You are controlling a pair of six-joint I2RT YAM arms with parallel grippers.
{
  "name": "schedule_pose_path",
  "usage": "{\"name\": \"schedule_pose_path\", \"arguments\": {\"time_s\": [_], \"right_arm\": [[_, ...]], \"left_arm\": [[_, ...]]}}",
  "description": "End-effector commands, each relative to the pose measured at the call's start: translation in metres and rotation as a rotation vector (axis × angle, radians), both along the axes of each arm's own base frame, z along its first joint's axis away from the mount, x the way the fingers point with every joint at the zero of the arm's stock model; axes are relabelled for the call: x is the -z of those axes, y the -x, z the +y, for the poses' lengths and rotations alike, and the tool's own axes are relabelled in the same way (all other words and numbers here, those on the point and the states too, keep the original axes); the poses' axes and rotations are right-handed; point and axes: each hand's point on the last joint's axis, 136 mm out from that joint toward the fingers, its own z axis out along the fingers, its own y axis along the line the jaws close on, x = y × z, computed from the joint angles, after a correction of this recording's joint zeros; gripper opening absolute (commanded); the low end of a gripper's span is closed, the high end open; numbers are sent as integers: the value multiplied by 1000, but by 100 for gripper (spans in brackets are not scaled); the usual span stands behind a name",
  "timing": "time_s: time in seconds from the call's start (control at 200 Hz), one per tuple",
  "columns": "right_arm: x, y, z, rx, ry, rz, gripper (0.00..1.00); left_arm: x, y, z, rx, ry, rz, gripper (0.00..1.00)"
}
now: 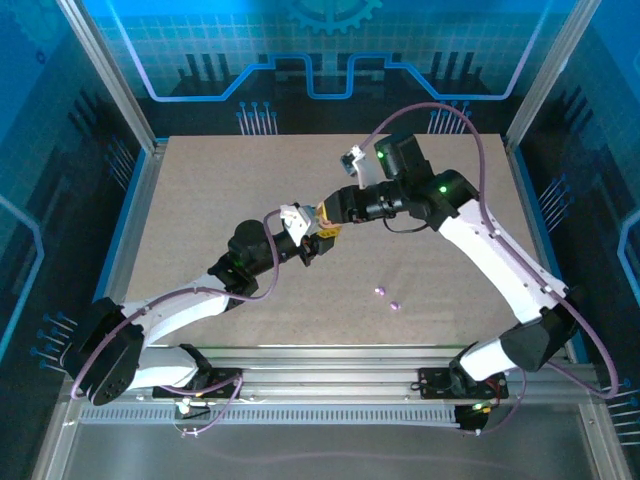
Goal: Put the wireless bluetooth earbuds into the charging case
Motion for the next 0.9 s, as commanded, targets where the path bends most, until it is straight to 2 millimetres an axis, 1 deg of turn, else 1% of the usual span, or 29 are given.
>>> {"name": "schedule_pose_path", "arguments": {"time_s": [0.0, 0.07, 0.155, 0.22, 0.29, 0.345, 0.465, 0.58, 0.63, 0.685, 0.765, 0.895], "right_arm": [[-31, 10, 2, -41, -83, -102, 39], [-37, 2, -6, 14, -79, -147, 39], [-34, -17, -23, 133, -24, -181, 41], [-31, -29, -30, 183, -7, -178, 43], [-28, -40, -33, 205, -5, -144, 44], [-23, -47, -31, 203, 3, -113, 45], [-11, -52, -20, 142, 33, -40, 47], [4, -45, -10, 63, 46, 20, 47], [9, -40, -10, 43, 49, 33, 47], [15, -35, -14, 40, 60, 39, 48], [18, -24, -18, 19, 20, 55, 48], [17, -12, -22, -9, -99, 108, 51]], "left_arm": [[-25, 6, -2, 22, 41, -68, 37], [-26, 8, -3, 32, 40, -74, 37], [-26, 13, -4, 56, 42, -85, 37], [-28, 18, -4, 76, 48, -88, 37], [-29, 22, -5, 96, 46, -88, 36], [-30, 26, -6, 111, 42, -88, 37], [-34, 28, -5, 114, 45, -98, 37], [-37, 26, -3, 99, 53, -96, 37], [-37, 23, -3, 86, 58, -89, 36], [-37, 22, -2, 80, 61, -89, 36], [-37, 22, -2, 77, 65, -89, 37], [-41, 22, -3, 83, 71, -93, 37]]}}
